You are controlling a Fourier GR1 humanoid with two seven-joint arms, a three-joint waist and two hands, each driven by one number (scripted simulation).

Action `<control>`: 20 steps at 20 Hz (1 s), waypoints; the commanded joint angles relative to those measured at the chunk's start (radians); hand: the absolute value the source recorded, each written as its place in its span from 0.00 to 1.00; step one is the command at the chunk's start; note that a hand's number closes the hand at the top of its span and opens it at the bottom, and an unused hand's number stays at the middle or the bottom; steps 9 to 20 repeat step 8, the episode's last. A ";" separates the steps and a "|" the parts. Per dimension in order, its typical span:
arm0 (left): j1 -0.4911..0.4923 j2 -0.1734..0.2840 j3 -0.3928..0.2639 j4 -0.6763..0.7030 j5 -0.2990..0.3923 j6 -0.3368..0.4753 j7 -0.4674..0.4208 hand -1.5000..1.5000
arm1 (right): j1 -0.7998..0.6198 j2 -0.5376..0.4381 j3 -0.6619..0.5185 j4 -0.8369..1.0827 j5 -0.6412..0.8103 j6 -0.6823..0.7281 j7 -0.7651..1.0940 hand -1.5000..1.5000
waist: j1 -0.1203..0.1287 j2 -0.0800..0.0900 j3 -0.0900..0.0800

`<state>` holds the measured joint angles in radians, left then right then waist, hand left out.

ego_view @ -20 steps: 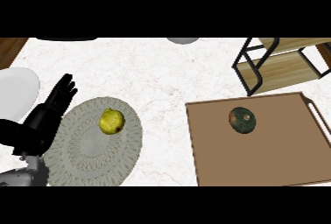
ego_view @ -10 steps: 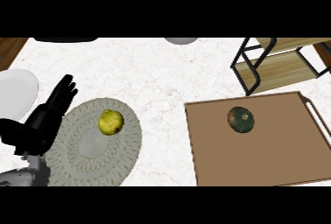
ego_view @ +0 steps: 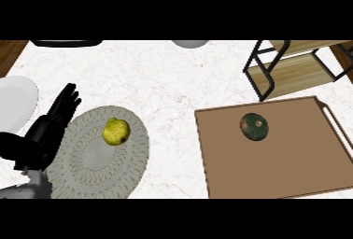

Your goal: Pick the eggplant from the tray and place it in the tiered shelf

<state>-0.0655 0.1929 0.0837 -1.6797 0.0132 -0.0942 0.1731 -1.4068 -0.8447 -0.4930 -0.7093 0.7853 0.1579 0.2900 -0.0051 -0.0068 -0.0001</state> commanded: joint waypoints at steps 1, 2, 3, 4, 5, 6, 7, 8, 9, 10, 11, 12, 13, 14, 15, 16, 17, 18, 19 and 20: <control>-0.018 0.016 0.024 0.033 0.008 -0.007 -0.001 0.50 | -0.003 -0.098 -0.142 0.049 -0.109 0.077 0.073 0.00 | -0.012 0.003 0.001; -0.004 0.000 0.005 -0.005 -0.002 0.006 0.012 0.50 | 0.007 -0.134 -0.158 0.052 -0.122 0.096 0.075 0.00 | -0.006 0.002 0.001; -0.004 -0.006 0.004 -0.015 -0.004 0.015 0.018 0.50 | -0.022 -0.213 -0.179 0.077 -0.130 0.152 0.103 0.00 | -0.010 0.001 0.001; -0.007 0.024 0.033 0.006 0.016 -0.011 0.011 0.50 | 0.030 -0.216 -0.219 0.078 -0.167 0.157 0.078 0.00 | -0.013 0.002 0.001; -0.041 0.013 0.026 -0.039 0.028 0.004 0.074 0.50 | 0.024 -0.248 -0.225 0.100 -0.176 0.185 0.070 0.00 | -0.004 0.003 0.002; 0.009 -0.007 -0.006 -0.034 -0.004 0.009 0.044 0.50 | 0.084 -0.296 -0.250 0.110 -0.195 0.220 0.020 0.00 | -0.008 0.003 0.002; 0.023 0.001 0.006 -0.069 0.019 -0.006 0.041 0.50 | 0.077 -0.318 -0.265 0.122 -0.215 0.243 0.014 0.00 | 0.002 0.003 0.002; -0.009 -0.013 -0.008 -0.022 -0.003 0.007 0.024 0.50 | 0.064 -0.348 -0.278 0.160 -0.225 0.246 -0.002 0.00 | 0.003 0.009 0.001; -0.009 -0.013 -0.008 -0.022 -0.003 0.007 0.024 0.50 | 0.064 -0.348 -0.278 0.160 -0.225 0.246 -0.002 0.00 | 0.003 0.009 0.001; -0.009 -0.013 -0.008 -0.022 -0.003 0.007 0.024 0.50 | 0.064 -0.348 -0.278 0.160 -0.225 0.246 -0.002 0.00 | 0.003 0.009 0.001; -0.009 -0.013 -0.008 -0.022 -0.003 0.007 0.024 0.50 | 0.064 -0.348 -0.278 0.160 -0.225 0.246 -0.002 0.00 | 0.003 0.009 0.001; -0.009 -0.013 -0.008 -0.022 -0.003 0.007 0.024 0.50 | 0.064 -0.348 -0.278 0.160 -0.225 0.246 -0.002 0.00 | 0.003 0.009 0.001; -0.009 -0.013 -0.008 -0.022 -0.003 0.007 0.024 0.50 | 0.064 -0.348 -0.278 0.160 -0.225 0.246 -0.002 0.00 | 0.003 0.009 0.001; -0.009 -0.013 -0.008 -0.022 -0.003 0.007 0.024 0.50 | 0.064 -0.348 -0.278 0.160 -0.225 0.246 -0.002 0.00 | 0.003 0.009 0.001; -0.009 -0.013 -0.008 -0.022 -0.003 0.007 0.024 0.50 | 0.064 -0.348 -0.278 0.160 -0.225 0.246 -0.002 0.00 | 0.003 0.009 0.001; -0.009 -0.013 -0.008 -0.022 -0.003 0.007 0.024 0.50 | 0.064 -0.348 -0.278 0.160 -0.225 0.246 -0.002 0.00 | 0.003 0.009 0.001; -0.009 -0.013 -0.008 -0.022 -0.003 0.007 0.024 0.50 | 0.064 -0.348 -0.278 0.160 -0.225 0.246 -0.002 0.00 | 0.003 0.009 0.001; -0.009 -0.013 -0.008 -0.022 -0.003 0.007 0.024 0.50 | 0.064 -0.348 -0.278 0.160 -0.225 0.246 -0.002 0.00 | 0.003 0.009 0.001; -0.009 -0.013 -0.008 -0.022 -0.003 0.007 0.024 0.50 | 0.064 -0.348 -0.278 0.160 -0.225 0.246 -0.002 0.00 | 0.003 0.009 0.001; -0.009 -0.013 -0.008 -0.022 -0.003 0.007 0.024 0.50 | 0.064 -0.348 -0.278 0.160 -0.225 0.246 -0.002 0.00 | 0.003 0.009 0.001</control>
